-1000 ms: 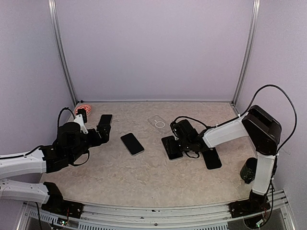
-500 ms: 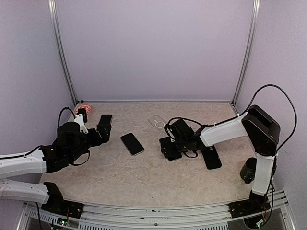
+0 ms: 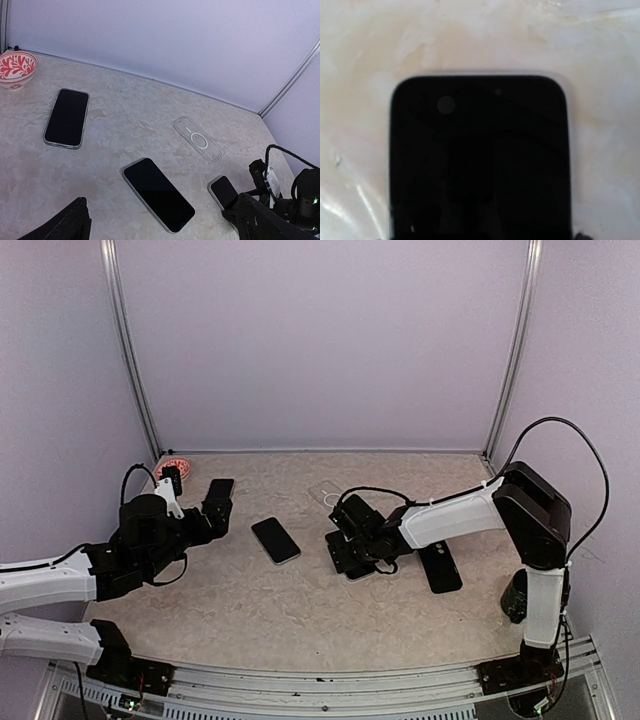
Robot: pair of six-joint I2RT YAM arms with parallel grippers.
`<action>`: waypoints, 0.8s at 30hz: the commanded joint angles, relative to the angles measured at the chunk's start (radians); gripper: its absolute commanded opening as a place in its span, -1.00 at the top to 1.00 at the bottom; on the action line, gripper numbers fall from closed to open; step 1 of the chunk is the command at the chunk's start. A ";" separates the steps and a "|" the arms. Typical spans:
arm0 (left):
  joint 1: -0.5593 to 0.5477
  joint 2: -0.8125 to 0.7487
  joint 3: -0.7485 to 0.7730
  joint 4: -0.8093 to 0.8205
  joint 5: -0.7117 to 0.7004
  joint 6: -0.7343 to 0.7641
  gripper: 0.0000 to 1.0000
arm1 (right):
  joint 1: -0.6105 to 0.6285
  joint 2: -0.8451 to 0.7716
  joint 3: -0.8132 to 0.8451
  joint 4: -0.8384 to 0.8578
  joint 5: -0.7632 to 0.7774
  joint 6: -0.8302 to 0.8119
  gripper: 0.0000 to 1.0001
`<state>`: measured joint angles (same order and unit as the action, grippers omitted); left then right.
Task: Put the phone into the phone case
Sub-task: Pick up the phone at the center of the board.
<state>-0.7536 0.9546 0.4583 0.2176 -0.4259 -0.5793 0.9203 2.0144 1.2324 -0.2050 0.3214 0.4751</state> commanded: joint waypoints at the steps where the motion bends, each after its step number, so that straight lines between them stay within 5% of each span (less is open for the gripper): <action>1: -0.007 -0.014 -0.018 0.026 0.002 -0.006 -0.98 | 0.006 0.032 -0.009 -0.066 0.026 0.010 -0.42; 11: -0.007 0.022 0.016 -0.001 0.035 0.004 -0.98 | 0.018 -0.005 -0.042 0.018 0.062 -0.076 -0.34; 24: -0.009 0.120 0.063 0.039 0.245 0.073 -0.98 | 0.026 -0.227 -0.233 0.302 0.018 -0.249 -0.31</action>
<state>-0.7547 1.0550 0.4942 0.2150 -0.2729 -0.5415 0.9314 1.8732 1.0309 -0.0395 0.3416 0.3016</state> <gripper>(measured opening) 0.989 0.723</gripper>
